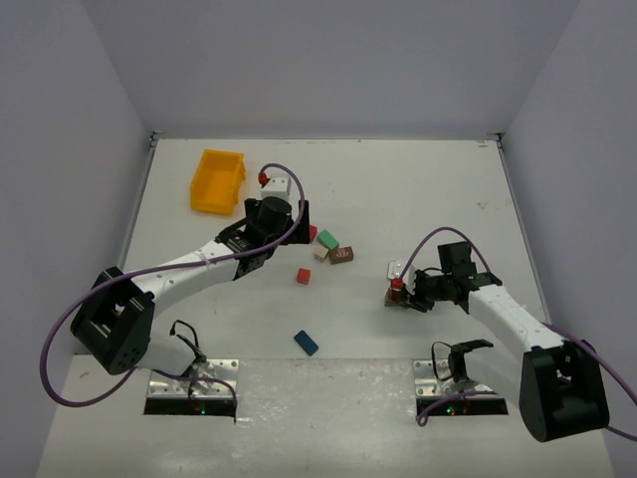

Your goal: Build the wood block tower

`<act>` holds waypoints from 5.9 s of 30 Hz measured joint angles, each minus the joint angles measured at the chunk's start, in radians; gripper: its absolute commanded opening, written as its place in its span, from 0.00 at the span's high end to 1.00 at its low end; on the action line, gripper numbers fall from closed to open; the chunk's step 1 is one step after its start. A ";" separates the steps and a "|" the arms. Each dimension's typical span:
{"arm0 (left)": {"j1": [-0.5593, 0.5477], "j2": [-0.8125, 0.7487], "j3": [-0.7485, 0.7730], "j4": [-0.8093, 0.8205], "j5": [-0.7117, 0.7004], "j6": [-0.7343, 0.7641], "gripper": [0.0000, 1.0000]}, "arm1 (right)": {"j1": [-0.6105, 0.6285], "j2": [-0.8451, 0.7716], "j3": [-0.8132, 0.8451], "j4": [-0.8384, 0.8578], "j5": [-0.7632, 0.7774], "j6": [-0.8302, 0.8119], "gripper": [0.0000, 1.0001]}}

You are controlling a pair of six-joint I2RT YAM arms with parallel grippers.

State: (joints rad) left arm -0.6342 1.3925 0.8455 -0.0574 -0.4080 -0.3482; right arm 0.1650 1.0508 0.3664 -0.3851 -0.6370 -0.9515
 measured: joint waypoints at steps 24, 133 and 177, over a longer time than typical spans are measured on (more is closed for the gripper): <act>0.000 0.016 0.013 -0.001 -0.009 0.000 0.00 | 0.000 0.000 -0.005 0.003 0.001 -0.011 0.60; 0.000 -0.088 0.080 0.122 -0.062 -0.071 0.00 | 0.199 0.434 0.864 0.411 0.038 0.774 0.01; 0.151 -0.204 -0.186 0.249 0.012 -0.087 0.00 | 0.640 0.709 0.777 0.078 1.085 1.501 0.01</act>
State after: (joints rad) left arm -0.4831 1.1889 0.6598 0.1913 -0.3957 -0.4353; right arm 0.8049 1.7596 1.1429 -0.3074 0.4482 0.5494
